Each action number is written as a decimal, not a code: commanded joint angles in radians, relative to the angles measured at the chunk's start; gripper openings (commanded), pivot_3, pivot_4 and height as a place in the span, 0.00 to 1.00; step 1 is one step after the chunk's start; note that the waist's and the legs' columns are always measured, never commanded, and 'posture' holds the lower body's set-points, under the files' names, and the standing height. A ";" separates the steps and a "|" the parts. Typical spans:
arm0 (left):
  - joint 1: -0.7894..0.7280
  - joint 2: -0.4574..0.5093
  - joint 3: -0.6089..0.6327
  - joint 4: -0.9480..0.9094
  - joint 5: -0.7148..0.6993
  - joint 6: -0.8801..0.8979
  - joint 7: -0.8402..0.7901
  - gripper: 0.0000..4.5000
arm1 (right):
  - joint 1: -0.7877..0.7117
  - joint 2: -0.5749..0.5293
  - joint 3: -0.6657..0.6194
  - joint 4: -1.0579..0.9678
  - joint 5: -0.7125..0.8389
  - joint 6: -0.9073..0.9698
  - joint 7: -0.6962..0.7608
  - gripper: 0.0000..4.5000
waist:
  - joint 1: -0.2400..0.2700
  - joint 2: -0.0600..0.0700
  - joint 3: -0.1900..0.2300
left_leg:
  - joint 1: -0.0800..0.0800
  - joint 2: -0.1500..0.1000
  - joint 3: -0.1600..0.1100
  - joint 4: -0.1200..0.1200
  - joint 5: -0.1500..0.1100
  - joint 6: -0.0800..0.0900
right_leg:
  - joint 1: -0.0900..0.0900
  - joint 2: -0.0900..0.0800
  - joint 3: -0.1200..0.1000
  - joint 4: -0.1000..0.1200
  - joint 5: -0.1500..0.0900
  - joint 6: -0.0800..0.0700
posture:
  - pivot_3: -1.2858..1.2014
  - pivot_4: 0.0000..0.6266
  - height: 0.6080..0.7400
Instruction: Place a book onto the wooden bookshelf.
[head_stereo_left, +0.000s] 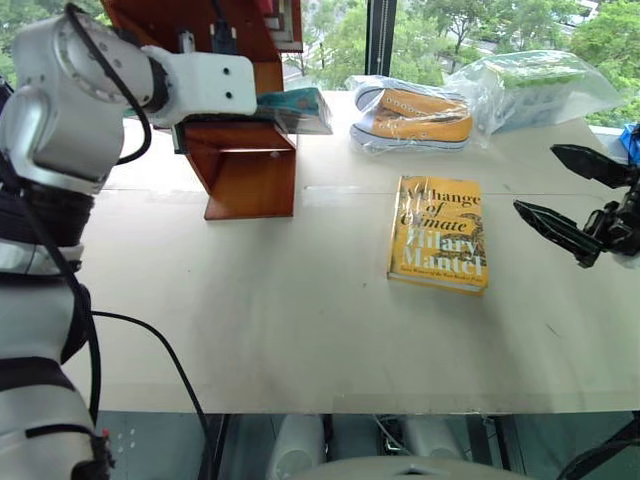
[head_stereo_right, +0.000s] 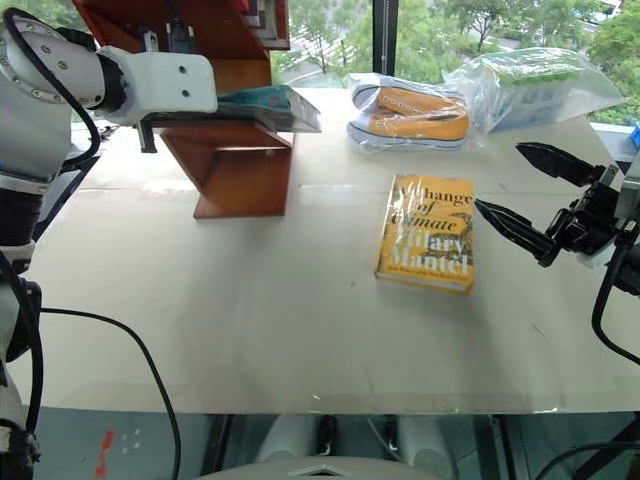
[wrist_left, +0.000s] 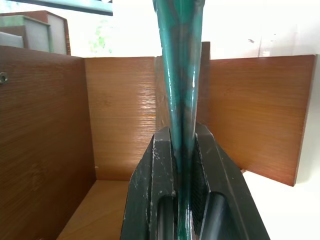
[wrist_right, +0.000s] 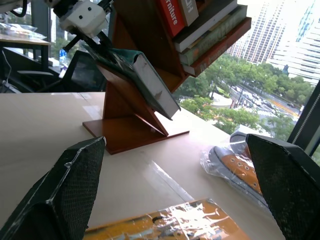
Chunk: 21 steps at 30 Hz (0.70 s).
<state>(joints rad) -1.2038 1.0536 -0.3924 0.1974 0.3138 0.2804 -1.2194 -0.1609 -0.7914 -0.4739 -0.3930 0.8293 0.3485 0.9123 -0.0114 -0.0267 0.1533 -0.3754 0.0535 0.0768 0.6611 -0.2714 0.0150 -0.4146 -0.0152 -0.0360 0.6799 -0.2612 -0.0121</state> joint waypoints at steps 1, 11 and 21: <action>0.040 -0.005 0.047 -0.007 -0.007 0.052 -0.032 0.19 | -0.008 -0.012 -0.042 -0.018 0.040 0.008 0.004 1.00 | -0.003 0.001 0.000 | 0.000 0.000 0.000 0.000 0.000 0.000 | 0.000 0.000 0.001 0.000 0.000 0.000 | 0.52 0.24 1.00; 0.117 0.015 0.334 -0.231 -0.225 0.140 -0.037 0.81 | -0.003 -0.002 -0.073 -0.040 0.124 0.030 -0.011 1.00 | 0.000 -0.002 0.001 | -0.008 0.000 -0.001 0.007 0.000 -0.001 | -0.003 -0.001 0.001 -0.003 0.001 -0.002 | 0.52 0.24 1.00; 0.100 -0.200 0.716 -0.681 -0.948 1.127 -0.007 0.81 | 0.016 -0.040 -0.068 -0.010 0.082 0.048 -0.013 1.00 | 0.006 -0.003 0.002 | -0.007 -0.002 -0.002 0.008 0.000 0.000 | -0.001 -0.002 0.000 -0.001 -0.002 0.004 | 0.52 0.24 1.00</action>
<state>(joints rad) -1.1185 0.8933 0.2538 -0.4149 -0.5409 1.2868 -1.2773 -0.1579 -0.8143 -0.5123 -0.4005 0.9338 0.4023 0.9057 -0.0056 -0.0302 0.1554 -0.3816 0.0508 0.0740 0.6691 -0.2719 0.0150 -0.4147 -0.0168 -0.0363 0.6790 -0.2635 -0.0080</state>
